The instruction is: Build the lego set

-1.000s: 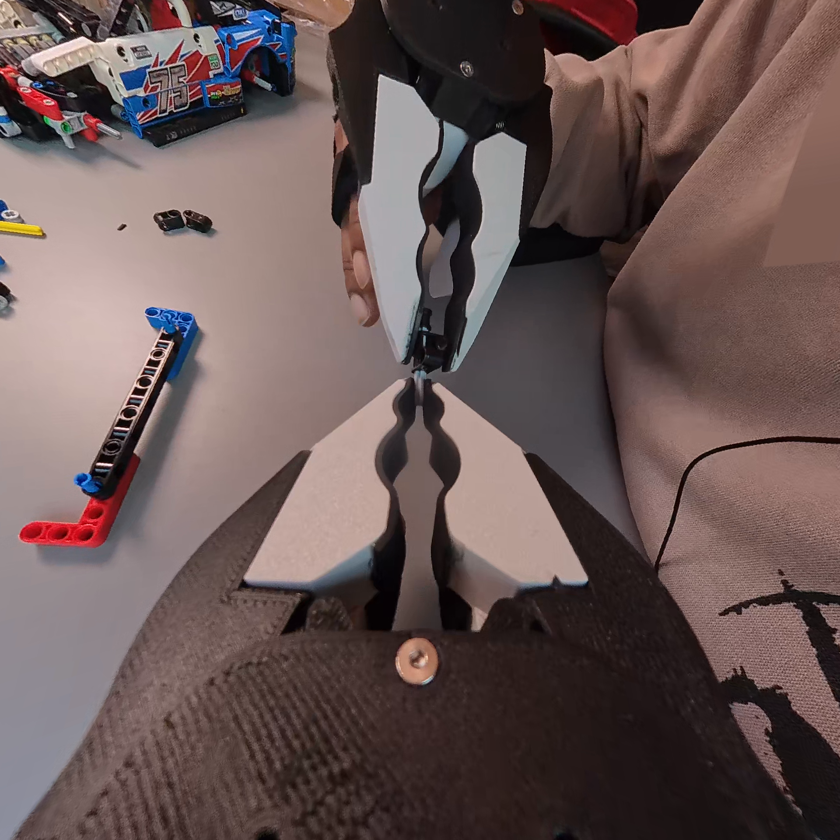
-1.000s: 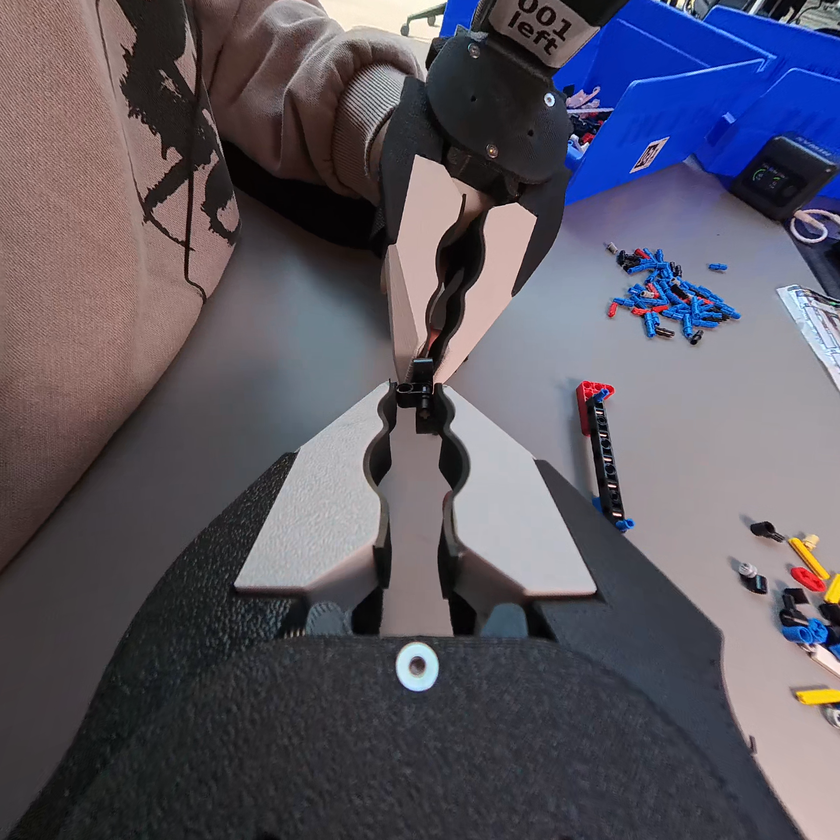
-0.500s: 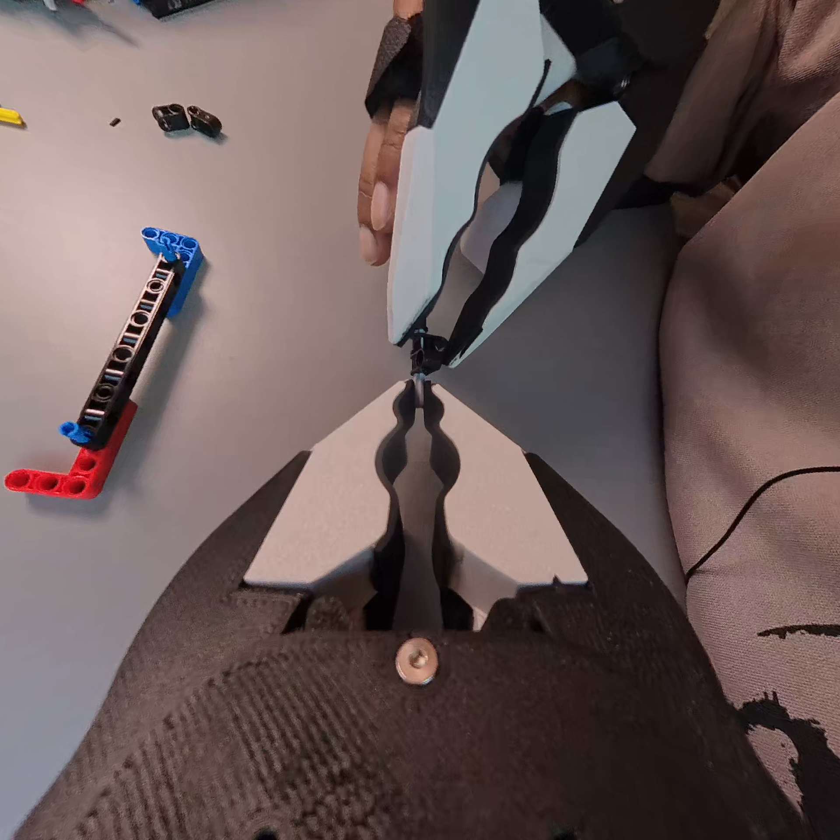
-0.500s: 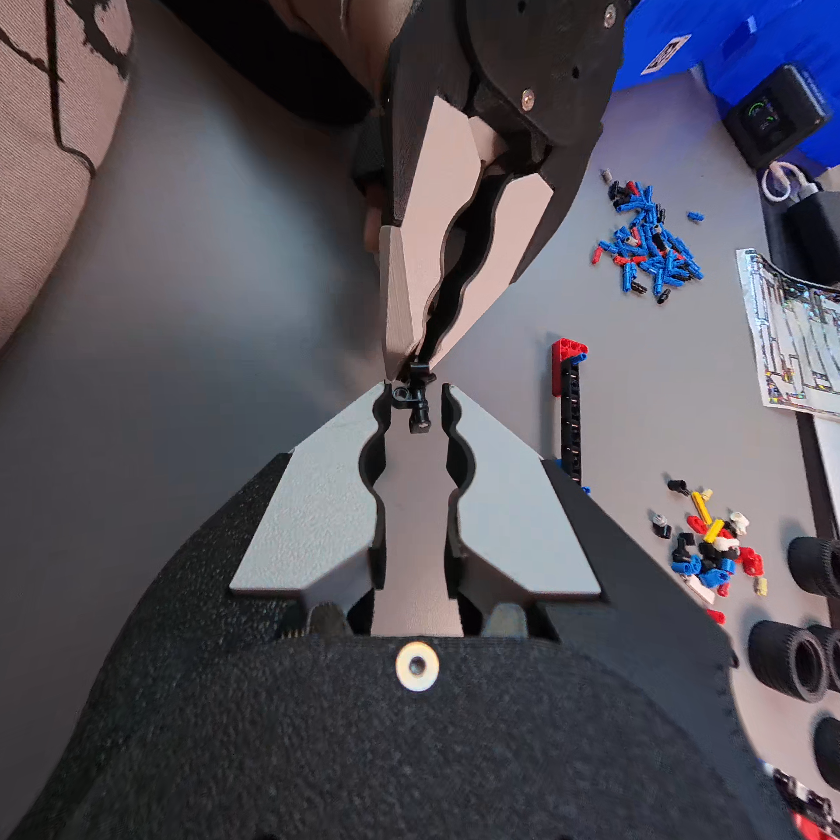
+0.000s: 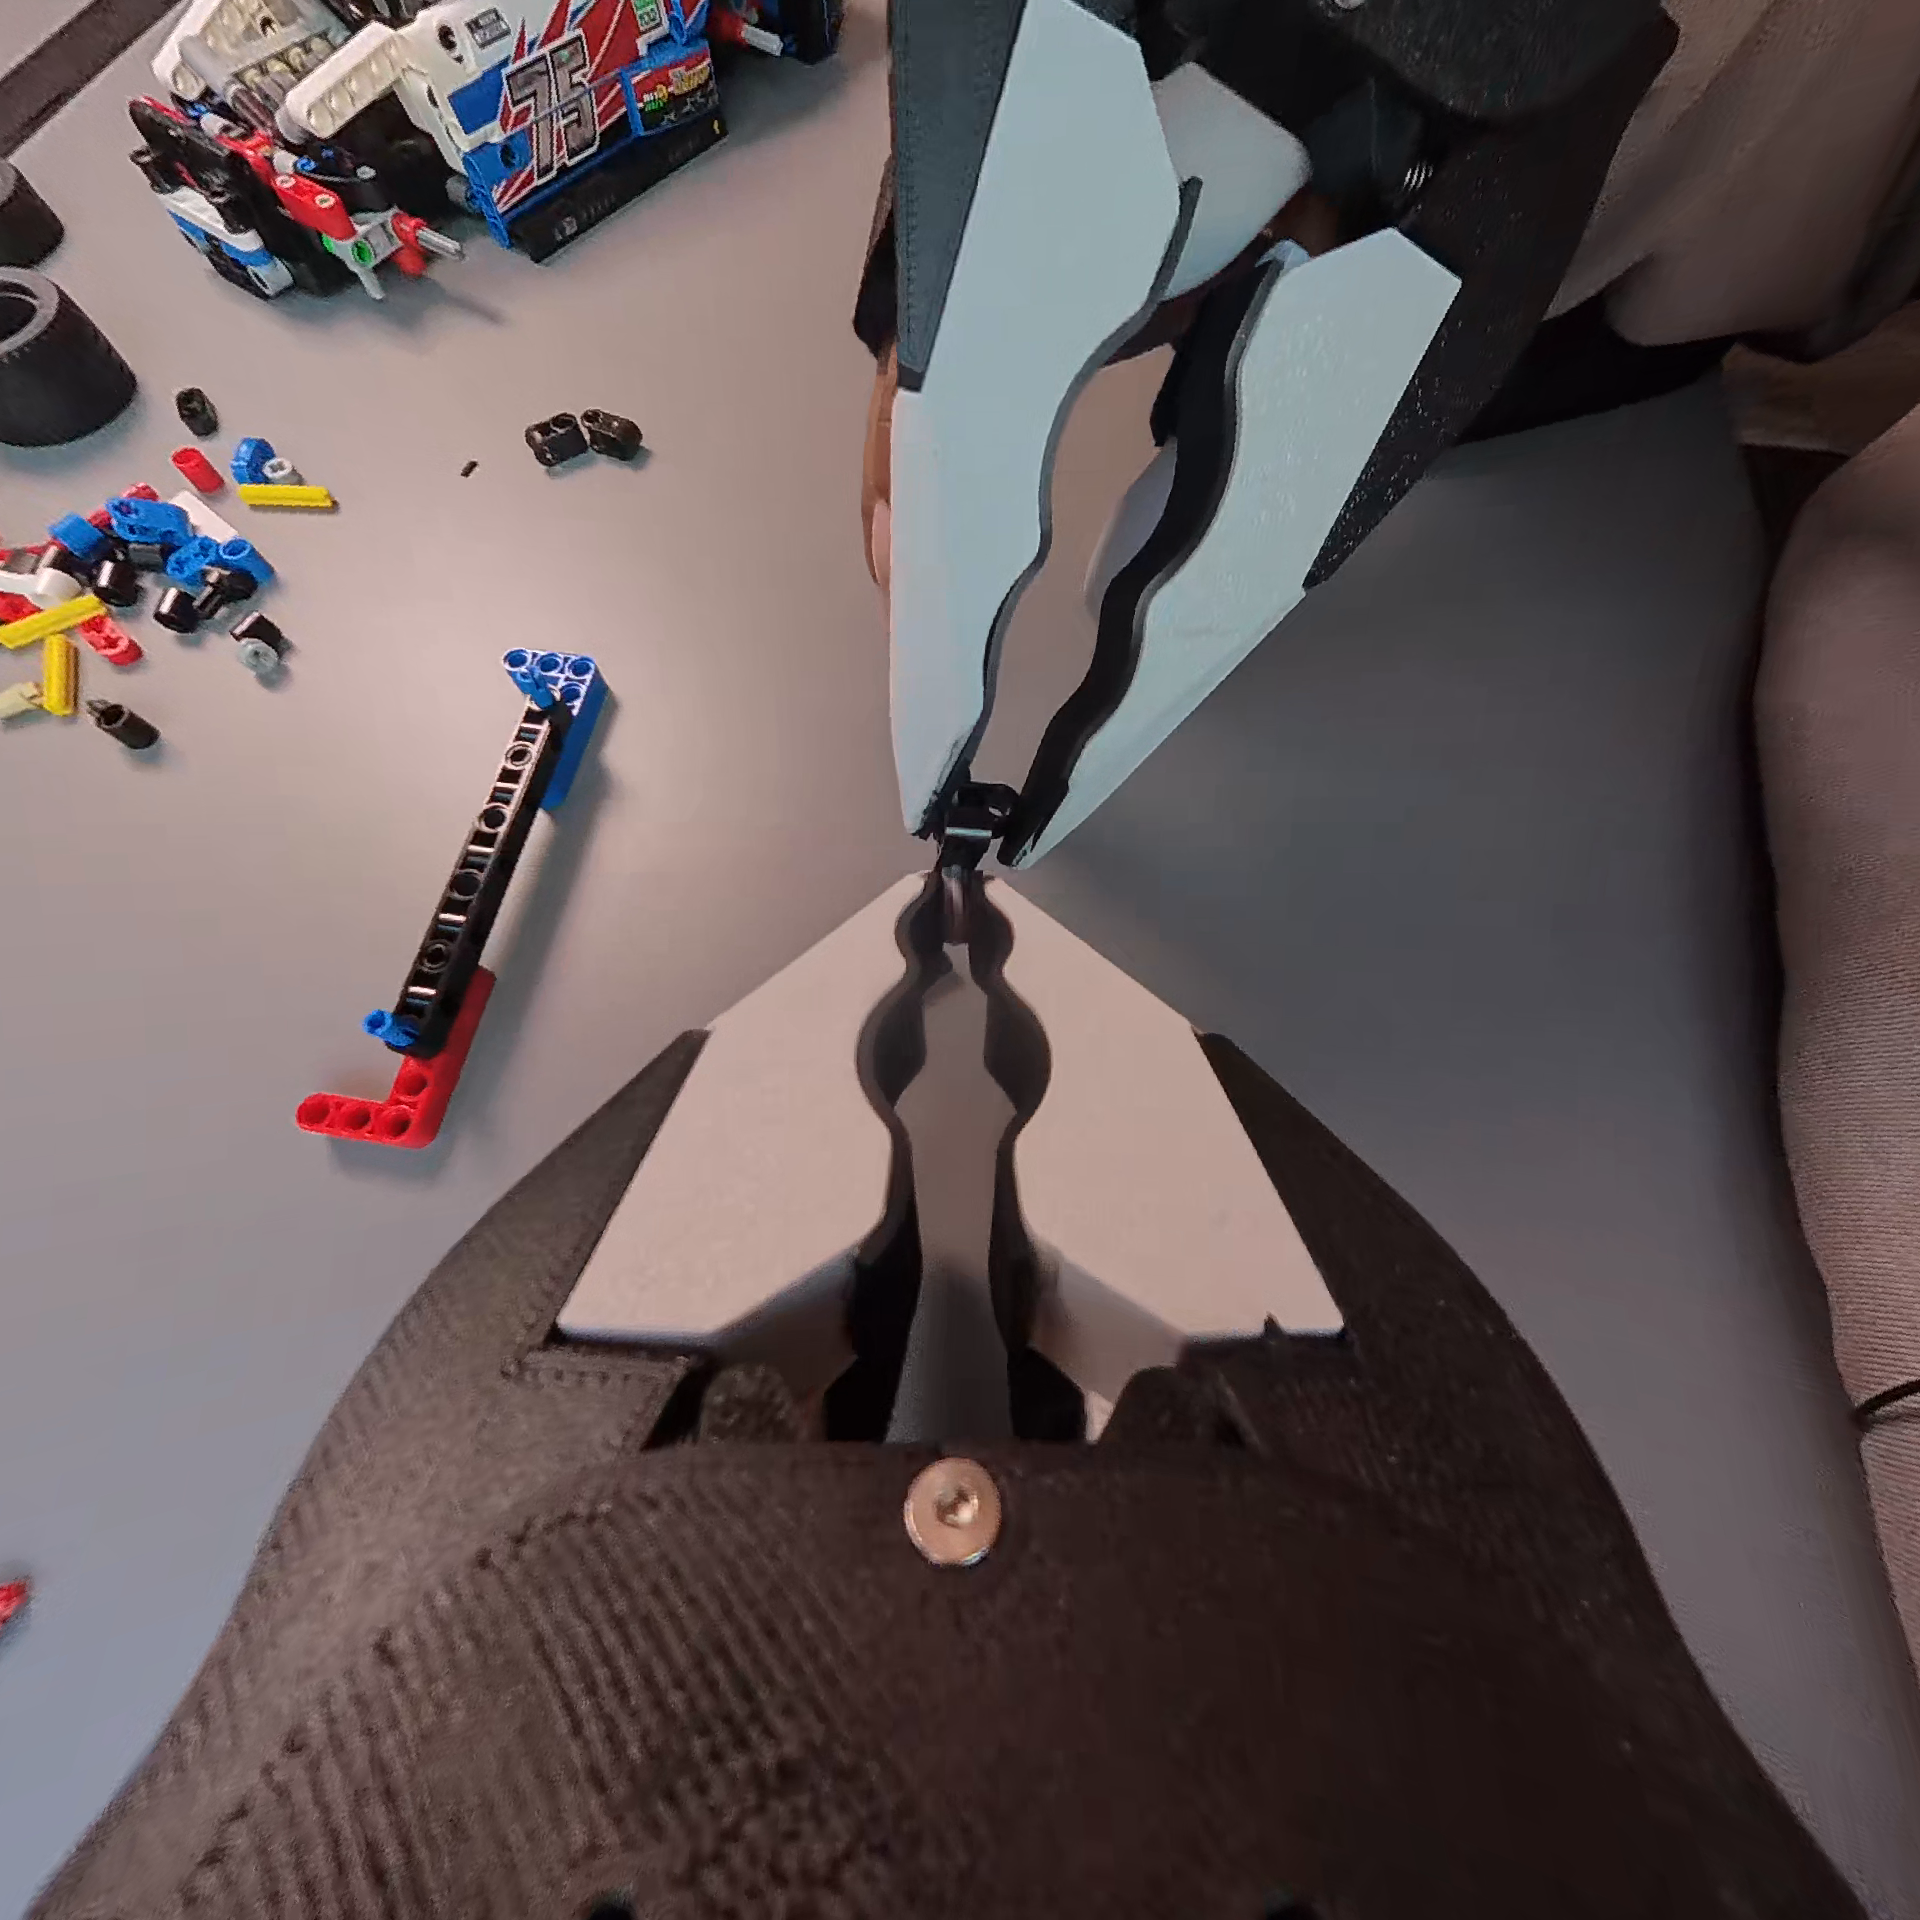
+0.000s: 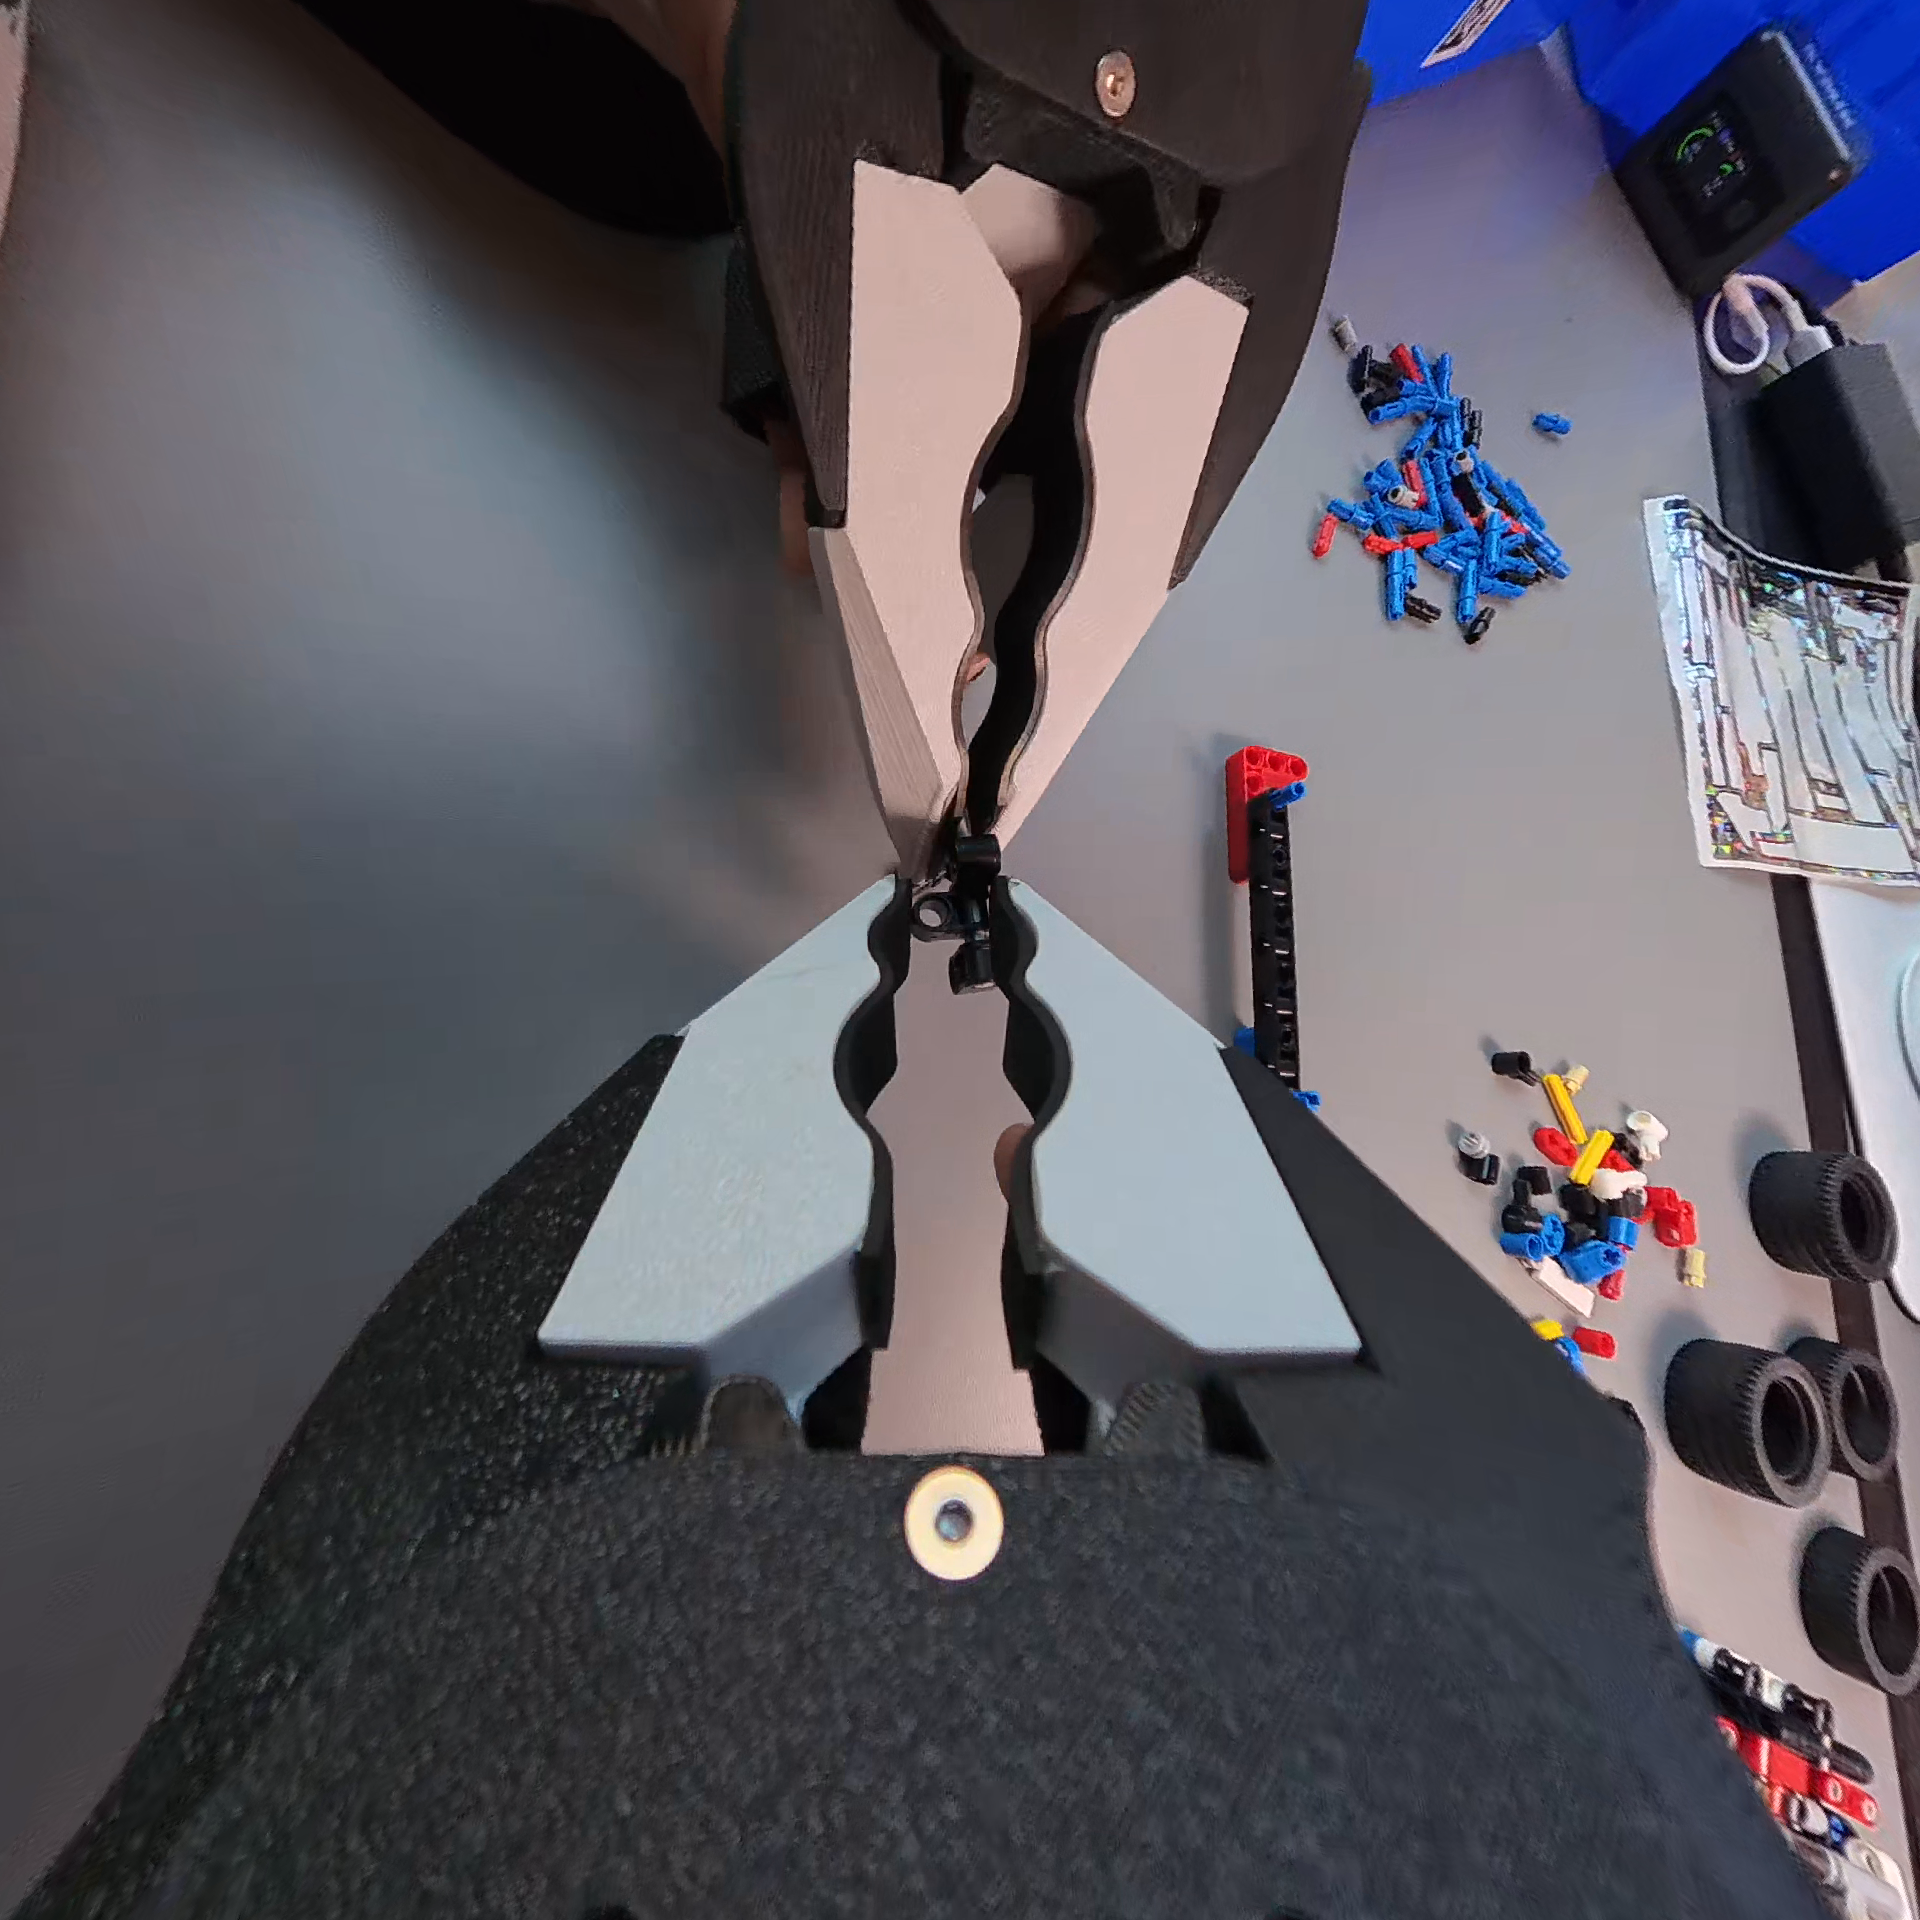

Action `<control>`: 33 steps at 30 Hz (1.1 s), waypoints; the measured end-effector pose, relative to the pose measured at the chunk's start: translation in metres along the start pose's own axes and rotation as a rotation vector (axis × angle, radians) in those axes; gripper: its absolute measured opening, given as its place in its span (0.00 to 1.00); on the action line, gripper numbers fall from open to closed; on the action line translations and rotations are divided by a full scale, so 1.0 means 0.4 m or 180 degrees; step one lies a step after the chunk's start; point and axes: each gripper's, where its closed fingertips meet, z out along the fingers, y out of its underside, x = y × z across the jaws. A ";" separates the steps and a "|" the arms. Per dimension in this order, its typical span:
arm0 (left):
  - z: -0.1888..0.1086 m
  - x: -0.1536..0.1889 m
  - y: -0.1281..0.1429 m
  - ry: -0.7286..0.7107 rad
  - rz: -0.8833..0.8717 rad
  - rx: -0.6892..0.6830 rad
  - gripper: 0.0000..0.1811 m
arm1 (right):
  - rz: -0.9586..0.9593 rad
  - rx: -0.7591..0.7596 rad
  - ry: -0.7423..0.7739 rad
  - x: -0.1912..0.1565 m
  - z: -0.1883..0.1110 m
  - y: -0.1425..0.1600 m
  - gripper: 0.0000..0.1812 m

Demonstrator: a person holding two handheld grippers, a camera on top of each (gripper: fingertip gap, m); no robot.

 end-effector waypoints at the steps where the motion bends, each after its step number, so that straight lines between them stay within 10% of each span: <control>1: -0.001 -0.001 0.001 -0.0035 0.0061 -0.0029 0.01 | 0.0005 -0.0001 -0.0002 0.000 0.000 -0.001 0.07; 33: 0.000 -0.017 0.017 -0.0093 0.0017 -0.0137 0.02 | 0.0289 0.0229 -0.0081 0.011 -0.010 0.004 0.09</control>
